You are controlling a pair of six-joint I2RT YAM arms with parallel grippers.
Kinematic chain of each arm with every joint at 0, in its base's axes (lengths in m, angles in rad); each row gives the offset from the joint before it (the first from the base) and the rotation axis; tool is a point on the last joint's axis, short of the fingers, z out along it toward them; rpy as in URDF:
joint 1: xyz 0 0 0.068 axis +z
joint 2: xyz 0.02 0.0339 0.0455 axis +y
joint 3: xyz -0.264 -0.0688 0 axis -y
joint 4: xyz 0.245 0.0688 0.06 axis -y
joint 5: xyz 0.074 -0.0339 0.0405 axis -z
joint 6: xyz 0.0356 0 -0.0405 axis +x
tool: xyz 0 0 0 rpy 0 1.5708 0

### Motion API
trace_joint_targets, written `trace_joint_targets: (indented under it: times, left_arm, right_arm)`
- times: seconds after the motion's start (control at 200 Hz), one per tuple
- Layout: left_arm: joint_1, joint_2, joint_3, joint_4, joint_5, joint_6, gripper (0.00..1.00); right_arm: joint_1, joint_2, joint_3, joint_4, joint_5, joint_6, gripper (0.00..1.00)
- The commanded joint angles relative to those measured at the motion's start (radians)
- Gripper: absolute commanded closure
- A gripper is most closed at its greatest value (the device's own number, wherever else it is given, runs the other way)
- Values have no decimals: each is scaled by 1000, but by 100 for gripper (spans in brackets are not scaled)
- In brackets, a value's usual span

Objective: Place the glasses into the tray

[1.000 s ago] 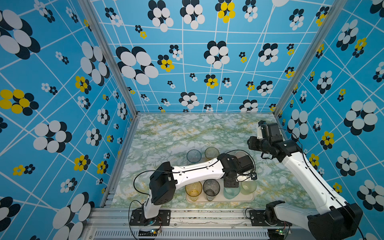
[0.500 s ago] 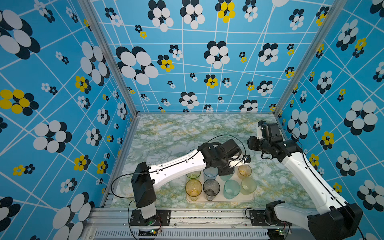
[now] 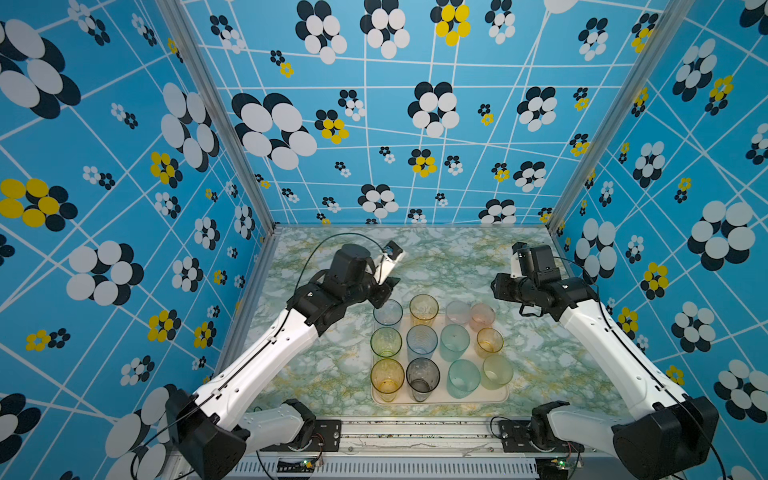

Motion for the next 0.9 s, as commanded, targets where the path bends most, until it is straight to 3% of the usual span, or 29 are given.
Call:
trace_joint_targets:
  times: [0.0, 0.08, 0.1, 0.185, 0.295, 0.47, 0.49, 0.52, 0.675, 0.895]
  left_arm:
    - [139, -107, -124, 159, -48, -146, 58]
    - [254, -170, -232, 230, -96, -199, 58]
    - [281, -182, -254, 248, -113, -218, 53]
    - [388, -217, -348, 305, -170, -297, 50]
    - [474, -247, -457, 403, -187, -345, 45]
    - [494, -216, -568, 579, -248, -310, 37]
    - [495, -205, -580, 601, -248, -303, 35]
    - [495, -184, -596, 631, -241, -286, 22]
    - [496, -47, -616, 700, -253, -267, 1]
    - [499, 16, -759, 968, -337, -254, 1]
  right_arm:
    - [-6, 4, -24, 32, 11, -4, 53]
    - [-10, 7, -38, 50, 18, 1, 52]
    - [-13, 7, -43, 55, 22, 2, 52]
    - [-18, 6, -55, 72, 30, 10, 52]
    - [-24, -2, -65, 83, 37, 10, 52]
    - [-27, -20, -88, 102, 42, 6, 52]
    - [-28, -23, -93, 109, 43, 6, 52]
    - [-27, -28, -102, 120, 43, 6, 52]
    - [-29, -31, -118, 144, 49, -2, 52]
    - [-36, -10, -115, 145, 55, -18, 51]
